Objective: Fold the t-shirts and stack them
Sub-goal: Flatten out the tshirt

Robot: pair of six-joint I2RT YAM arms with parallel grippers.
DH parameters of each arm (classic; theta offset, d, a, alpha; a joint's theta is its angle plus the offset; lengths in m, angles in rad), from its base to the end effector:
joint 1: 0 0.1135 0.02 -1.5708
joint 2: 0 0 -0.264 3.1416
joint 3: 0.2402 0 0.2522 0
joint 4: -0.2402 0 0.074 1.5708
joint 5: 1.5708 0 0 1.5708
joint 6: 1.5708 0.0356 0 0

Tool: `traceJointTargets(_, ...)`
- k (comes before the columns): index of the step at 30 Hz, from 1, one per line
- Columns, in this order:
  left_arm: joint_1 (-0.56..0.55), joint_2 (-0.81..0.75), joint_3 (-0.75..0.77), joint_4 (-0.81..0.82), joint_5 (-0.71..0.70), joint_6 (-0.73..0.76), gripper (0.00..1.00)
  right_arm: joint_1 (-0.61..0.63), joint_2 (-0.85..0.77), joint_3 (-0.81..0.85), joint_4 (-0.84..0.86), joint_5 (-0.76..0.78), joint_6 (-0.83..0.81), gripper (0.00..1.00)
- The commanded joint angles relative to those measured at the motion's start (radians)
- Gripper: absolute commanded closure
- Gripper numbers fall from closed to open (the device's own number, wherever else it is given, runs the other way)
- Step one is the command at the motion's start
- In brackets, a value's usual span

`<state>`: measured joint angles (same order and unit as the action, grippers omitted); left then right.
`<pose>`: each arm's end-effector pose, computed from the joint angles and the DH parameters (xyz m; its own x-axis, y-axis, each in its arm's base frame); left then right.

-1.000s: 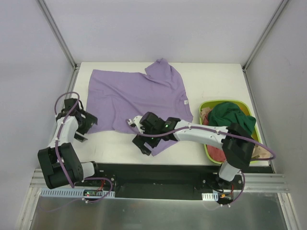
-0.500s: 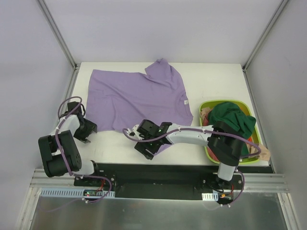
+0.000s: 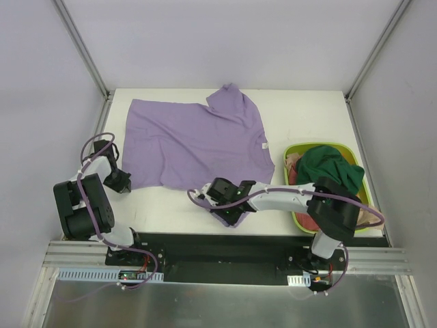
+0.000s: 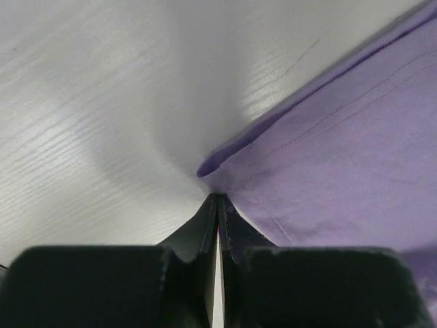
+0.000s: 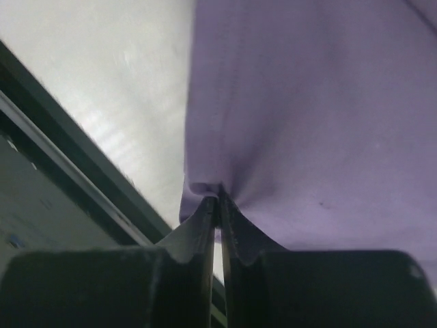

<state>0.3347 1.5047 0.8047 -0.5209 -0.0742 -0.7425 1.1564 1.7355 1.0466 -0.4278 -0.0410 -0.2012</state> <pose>0.2505 0.0899 0.1621 -0.4160 -0.8586 -0.2997 -0.8590 0.4792 -0.1805 0.1350 0.3105 0.1661 -0.1703 -0.8831 -0.4372 -0.9755 0.2137 -0.0516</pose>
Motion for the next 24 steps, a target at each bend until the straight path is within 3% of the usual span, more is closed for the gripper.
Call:
traceJointTargets(1, 0.009, -0.05, -0.045, 0.022, -0.162, 0.002, 1.0, 0.005, -0.112, -0.126, -0.121, -0.014, 0.06, 0.96)
traceJointTargets(10, 0.023, -0.176, -0.11, 0.016, -0.259, -0.047, 1.0, 0.003, -0.263, -0.24, -0.18, -0.099, 0.104, 0.99)
traceJointTargets(15, 0.027, -0.176, -0.079, 0.016, -0.13, -0.014, 1.0, -0.003, -0.358, -0.209, -0.29, -0.016, 0.16, 0.94)
traceJointTargets(16, 0.027, -0.178, -0.069, 0.018, -0.077, -0.003, 1.0, -0.004, -0.37, -0.198, -0.317, 0.012, 0.175, 0.75)
traceJointTargets(18, 0.027, -0.184, -0.052, 0.018, 0.026, 0.009, 1.0, -0.004, -0.392, -0.178, -0.344, 0.079, 0.2, 0.01)
traceJointTargets(23, 0.015, -0.265, 0.005, 0.018, 0.174, -0.011, 1.0, -0.029, -0.481, -0.102, -0.306, 0.11, 0.18, 0.04)
traceJointTargets(24, 0.01, -0.291, 0.017, 0.019, 0.18, -0.017, 0.95, -0.044, -0.497, -0.086, -0.289, 0.127, 0.174, 0.04)
